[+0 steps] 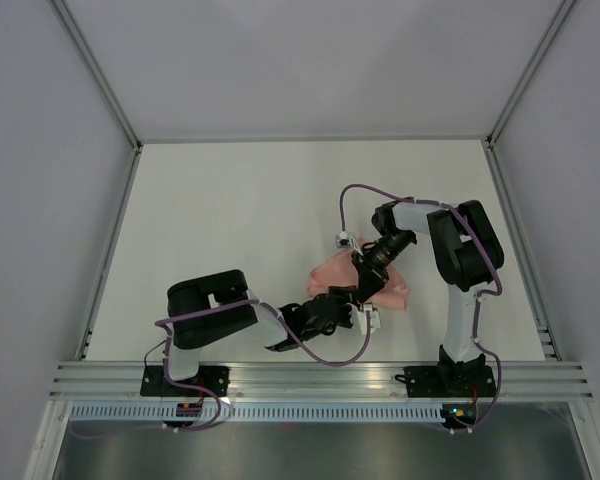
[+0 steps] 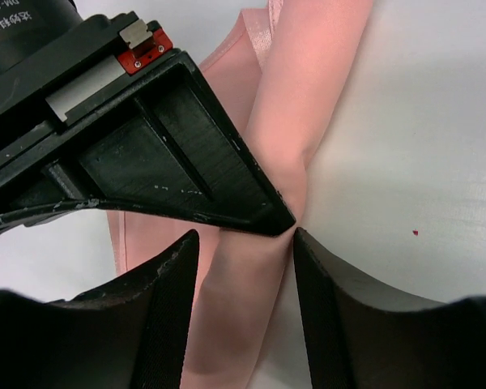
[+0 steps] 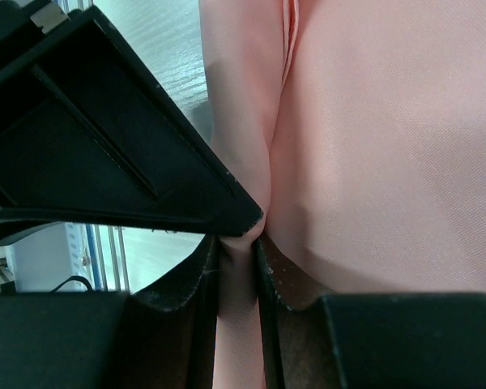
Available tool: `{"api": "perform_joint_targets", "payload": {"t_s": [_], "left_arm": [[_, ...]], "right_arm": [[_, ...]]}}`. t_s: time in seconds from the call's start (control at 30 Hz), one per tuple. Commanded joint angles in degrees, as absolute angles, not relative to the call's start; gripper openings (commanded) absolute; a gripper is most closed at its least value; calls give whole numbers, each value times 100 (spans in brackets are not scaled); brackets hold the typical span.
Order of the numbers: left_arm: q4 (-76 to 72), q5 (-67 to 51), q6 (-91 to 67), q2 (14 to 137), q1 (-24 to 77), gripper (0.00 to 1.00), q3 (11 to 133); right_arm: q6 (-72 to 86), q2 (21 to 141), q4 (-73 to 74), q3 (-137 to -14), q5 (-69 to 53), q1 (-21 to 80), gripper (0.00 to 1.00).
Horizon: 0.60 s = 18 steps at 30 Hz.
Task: Fold the napkin, place the utensils inside, and roll it up
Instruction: Roll the napkin at the center of the board.
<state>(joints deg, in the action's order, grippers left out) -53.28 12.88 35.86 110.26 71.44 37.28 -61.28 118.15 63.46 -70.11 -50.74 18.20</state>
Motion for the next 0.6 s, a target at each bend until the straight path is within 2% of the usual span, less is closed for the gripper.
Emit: {"api": "perform_joint_targets", "payload": {"t_s": [0.0, 0.17, 0.33, 0.57], "left_arm": [[-4589, 950, 3692, 11250, 7111, 56, 3867], [-4080, 730, 3481, 11355, 7066, 48, 4007], [-3815, 563, 3261, 11338, 6996, 26, 4061], [-3420, 212, 2892, 11285, 6882, 9, 4104]], "right_arm": [[-6600, 12120, 5985, -7049, -4430, 1784, 1], [-6680, 12208, 6143, -7172, -4430, 1749, 0], [-6715, 12278, 6205, -7277, -4430, 1705, 0], [-6820, 12331, 6389, -7471, -4500, 1591, 3]]}}
